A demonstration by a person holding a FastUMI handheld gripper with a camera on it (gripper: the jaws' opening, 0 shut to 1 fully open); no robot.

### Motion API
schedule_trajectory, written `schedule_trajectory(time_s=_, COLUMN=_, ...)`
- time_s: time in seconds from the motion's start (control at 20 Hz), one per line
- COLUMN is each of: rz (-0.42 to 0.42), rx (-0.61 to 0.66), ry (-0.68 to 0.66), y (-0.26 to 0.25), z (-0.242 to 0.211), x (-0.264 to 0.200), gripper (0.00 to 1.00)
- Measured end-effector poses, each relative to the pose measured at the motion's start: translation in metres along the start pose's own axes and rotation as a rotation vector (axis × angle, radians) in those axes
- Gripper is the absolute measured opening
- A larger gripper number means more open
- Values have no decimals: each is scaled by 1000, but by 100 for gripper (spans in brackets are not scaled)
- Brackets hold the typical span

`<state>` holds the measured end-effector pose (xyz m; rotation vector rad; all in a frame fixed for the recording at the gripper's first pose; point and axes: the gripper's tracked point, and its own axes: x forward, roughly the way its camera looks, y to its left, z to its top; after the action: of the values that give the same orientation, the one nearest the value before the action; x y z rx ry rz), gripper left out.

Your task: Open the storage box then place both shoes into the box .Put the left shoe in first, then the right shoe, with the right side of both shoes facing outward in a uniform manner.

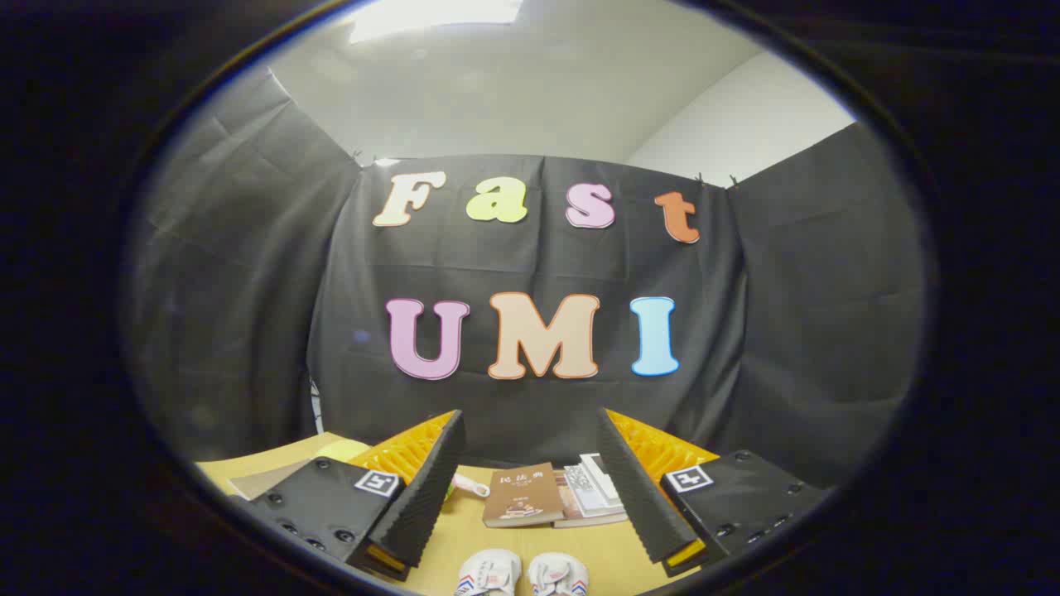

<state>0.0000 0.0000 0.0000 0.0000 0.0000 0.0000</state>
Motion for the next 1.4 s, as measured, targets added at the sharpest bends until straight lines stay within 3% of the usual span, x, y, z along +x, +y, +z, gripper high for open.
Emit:
schedule_trajectory(time_s=0.85, rz=6, rx=4, ry=13, y=-3, z=-18, x=-8, gripper=100)
schedule_trajectory(time_s=1.25, rz=151, rx=155, ry=120, y=30, z=-60, x=-17, gripper=100)
schedule_trajectory(time_s=1.4, rz=212, rx=253, ry=220, y=45, z=-92, x=-25, gripper=100)
